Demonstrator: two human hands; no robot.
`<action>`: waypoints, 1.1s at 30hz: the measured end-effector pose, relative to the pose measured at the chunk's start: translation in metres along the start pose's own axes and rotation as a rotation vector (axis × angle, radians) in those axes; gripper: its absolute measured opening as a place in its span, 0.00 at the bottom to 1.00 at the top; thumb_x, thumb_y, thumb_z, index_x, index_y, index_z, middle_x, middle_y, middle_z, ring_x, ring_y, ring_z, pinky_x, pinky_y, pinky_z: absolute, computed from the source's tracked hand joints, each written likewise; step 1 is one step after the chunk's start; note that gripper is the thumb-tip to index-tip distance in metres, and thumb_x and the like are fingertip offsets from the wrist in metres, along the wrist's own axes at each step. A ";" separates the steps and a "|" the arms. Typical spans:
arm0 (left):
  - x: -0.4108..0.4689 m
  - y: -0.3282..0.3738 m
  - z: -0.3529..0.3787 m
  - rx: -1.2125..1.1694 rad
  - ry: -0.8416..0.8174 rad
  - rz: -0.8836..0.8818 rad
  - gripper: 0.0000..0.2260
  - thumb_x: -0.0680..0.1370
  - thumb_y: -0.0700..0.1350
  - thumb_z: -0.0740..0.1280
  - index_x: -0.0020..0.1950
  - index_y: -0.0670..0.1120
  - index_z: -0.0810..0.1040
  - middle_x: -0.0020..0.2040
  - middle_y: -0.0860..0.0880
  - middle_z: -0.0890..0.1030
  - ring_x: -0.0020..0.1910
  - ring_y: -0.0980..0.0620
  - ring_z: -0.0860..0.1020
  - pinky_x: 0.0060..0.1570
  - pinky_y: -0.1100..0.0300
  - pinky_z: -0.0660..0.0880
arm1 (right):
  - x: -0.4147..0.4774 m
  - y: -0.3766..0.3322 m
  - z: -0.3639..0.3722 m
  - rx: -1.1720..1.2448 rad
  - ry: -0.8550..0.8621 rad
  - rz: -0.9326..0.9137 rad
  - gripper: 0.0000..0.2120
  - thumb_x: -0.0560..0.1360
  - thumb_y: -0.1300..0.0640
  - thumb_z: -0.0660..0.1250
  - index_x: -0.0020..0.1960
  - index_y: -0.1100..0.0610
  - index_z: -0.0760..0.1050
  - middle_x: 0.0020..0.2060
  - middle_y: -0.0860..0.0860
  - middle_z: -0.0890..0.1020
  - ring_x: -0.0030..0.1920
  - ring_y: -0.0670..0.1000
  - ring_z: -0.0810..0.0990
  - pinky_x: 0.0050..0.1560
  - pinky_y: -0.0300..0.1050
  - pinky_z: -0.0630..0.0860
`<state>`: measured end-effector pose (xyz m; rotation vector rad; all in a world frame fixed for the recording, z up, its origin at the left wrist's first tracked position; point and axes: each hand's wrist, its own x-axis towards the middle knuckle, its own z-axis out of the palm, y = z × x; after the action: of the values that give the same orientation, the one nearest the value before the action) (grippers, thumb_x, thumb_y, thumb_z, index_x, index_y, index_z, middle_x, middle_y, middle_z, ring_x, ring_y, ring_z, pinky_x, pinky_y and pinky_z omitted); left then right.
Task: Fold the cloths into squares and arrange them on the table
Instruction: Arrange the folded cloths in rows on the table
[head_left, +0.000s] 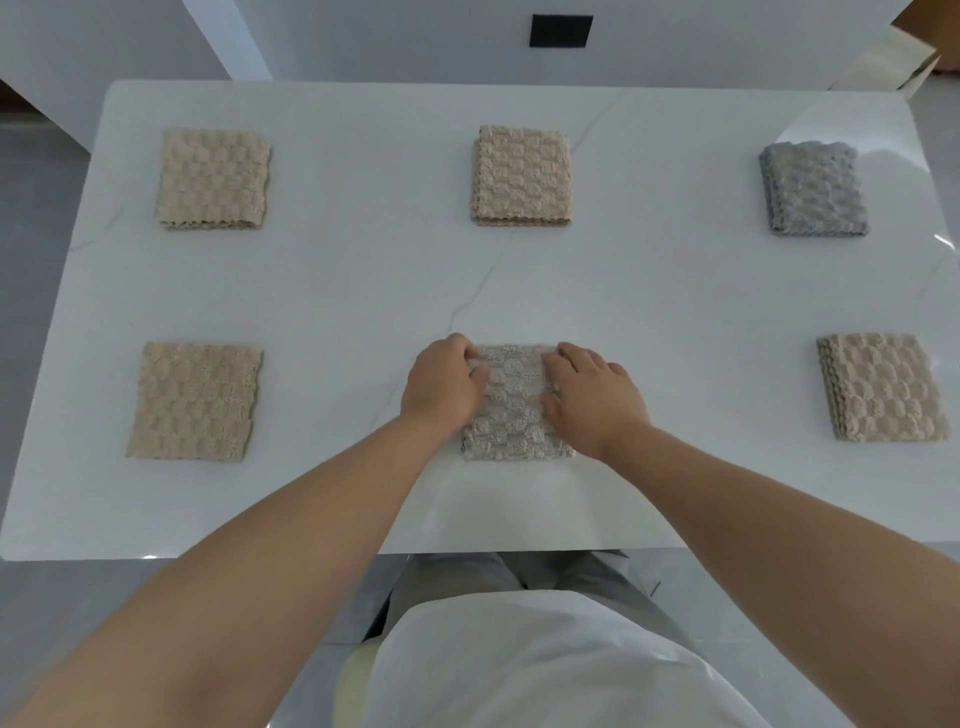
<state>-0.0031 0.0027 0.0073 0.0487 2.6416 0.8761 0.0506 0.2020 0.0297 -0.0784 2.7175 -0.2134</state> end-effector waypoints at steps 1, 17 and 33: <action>0.002 0.001 0.002 -0.073 0.008 -0.060 0.09 0.79 0.47 0.69 0.57 0.46 0.77 0.51 0.51 0.80 0.50 0.51 0.77 0.48 0.57 0.74 | -0.001 -0.001 0.002 0.035 -0.008 0.042 0.23 0.81 0.49 0.58 0.73 0.55 0.66 0.73 0.53 0.68 0.71 0.56 0.68 0.67 0.53 0.67; 0.090 0.025 -0.038 -0.142 0.052 -0.181 0.09 0.78 0.45 0.67 0.57 0.45 0.80 0.56 0.49 0.82 0.57 0.50 0.79 0.50 0.64 0.68 | 0.040 0.000 -0.027 0.265 0.088 0.243 0.19 0.81 0.51 0.58 0.71 0.54 0.70 0.69 0.52 0.72 0.67 0.56 0.71 0.66 0.53 0.69; 0.233 0.087 -0.052 -0.189 0.169 -0.356 0.10 0.77 0.47 0.69 0.41 0.44 0.86 0.38 0.50 0.85 0.39 0.51 0.83 0.37 0.60 0.79 | 0.283 0.039 -0.140 0.313 0.233 0.048 0.14 0.81 0.56 0.58 0.64 0.52 0.76 0.62 0.52 0.76 0.60 0.54 0.76 0.58 0.52 0.77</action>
<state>-0.2458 0.0765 0.0214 -0.5476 2.5851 1.0330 -0.2657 0.2350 0.0373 0.1081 2.8726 -0.6676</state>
